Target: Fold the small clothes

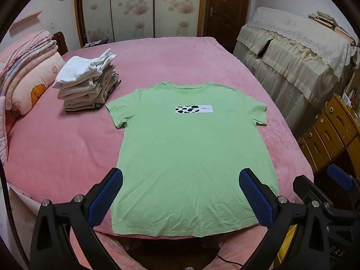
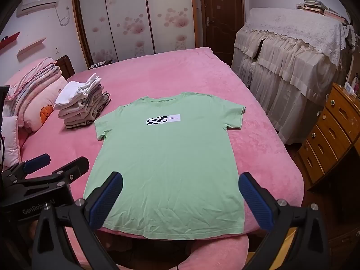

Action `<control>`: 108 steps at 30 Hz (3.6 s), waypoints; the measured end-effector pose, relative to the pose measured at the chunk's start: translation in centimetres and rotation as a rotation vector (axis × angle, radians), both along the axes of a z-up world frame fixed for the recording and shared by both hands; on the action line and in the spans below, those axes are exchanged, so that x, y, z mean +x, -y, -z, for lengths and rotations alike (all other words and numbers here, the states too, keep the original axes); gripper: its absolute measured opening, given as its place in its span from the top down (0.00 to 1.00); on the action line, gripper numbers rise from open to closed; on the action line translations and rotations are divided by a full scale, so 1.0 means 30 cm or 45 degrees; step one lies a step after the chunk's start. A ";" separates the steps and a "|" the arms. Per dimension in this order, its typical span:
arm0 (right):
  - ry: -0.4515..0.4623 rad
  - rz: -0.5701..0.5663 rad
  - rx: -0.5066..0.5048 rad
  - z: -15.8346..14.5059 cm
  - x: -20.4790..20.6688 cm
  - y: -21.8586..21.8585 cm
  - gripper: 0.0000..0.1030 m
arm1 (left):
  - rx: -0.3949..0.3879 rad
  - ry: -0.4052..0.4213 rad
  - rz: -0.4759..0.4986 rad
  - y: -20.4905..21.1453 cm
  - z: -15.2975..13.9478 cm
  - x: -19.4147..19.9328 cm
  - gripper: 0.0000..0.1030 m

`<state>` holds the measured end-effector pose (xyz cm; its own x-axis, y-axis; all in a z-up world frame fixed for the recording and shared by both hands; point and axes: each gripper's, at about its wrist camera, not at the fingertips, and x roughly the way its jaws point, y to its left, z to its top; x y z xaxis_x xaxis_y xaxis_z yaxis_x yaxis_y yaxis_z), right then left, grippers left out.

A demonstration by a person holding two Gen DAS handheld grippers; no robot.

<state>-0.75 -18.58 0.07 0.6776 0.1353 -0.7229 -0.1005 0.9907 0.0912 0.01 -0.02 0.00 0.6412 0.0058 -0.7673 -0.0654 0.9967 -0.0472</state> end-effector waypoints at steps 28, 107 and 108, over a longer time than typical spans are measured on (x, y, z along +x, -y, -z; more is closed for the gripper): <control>-0.005 0.014 0.006 0.010 0.006 0.016 0.00 | 0.011 0.002 0.002 0.004 0.003 -0.002 0.01; 0.018 0.092 -0.025 0.024 0.013 0.051 0.00 | 0.019 -0.011 0.080 0.036 0.019 -0.012 0.01; 0.016 0.090 -0.024 0.024 0.013 0.048 0.00 | 0.019 -0.012 0.081 0.036 0.019 -0.012 0.01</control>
